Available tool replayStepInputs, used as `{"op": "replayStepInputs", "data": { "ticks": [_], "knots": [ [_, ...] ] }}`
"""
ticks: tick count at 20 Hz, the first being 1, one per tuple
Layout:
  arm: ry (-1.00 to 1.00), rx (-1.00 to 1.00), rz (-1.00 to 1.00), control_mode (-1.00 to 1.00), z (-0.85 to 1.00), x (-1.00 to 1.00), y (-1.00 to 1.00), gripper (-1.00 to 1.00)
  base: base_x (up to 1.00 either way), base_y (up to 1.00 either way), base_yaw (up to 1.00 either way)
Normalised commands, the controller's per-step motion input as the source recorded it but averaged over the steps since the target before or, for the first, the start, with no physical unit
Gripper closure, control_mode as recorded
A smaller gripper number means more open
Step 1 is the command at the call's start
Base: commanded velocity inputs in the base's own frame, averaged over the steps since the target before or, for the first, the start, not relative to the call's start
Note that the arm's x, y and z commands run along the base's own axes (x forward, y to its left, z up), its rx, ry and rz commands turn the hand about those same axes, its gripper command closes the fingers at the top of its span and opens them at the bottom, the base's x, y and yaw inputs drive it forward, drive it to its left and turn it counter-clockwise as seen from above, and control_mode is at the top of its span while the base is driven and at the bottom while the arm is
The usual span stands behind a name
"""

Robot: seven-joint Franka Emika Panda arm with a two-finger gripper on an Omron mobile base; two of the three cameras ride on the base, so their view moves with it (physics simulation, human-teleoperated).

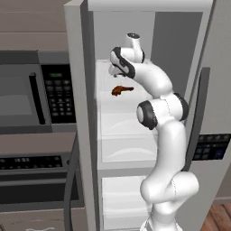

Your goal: Place the chicken drumstick on the counter behind the older chicken drumstick on the same shelf of the fridge to maintain FIFO order. Close the fridge door when finished.

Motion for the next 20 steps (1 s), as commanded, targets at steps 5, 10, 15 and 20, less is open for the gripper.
{"op": "replayStepInputs", "data": {
  "ticks": [5,10,15,20],
  "knots": [
    [0.19,0.03,-0.08,-1.00,-0.20,-0.07,-0.59,-1.00,0.00,0.00,0.00],
    [-0.10,0.00,0.00,-1.00,-0.01,-0.47,-0.06,-1.00,0.00,0.00,0.00],
    [-0.17,0.00,0.00,-1.00,-0.32,-0.41,0.13,-1.00,0.00,0.00,0.00],
    [-0.19,0.00,0.01,-1.00,-0.53,-0.51,0.05,-1.00,0.00,0.00,0.00]
  ]
}}
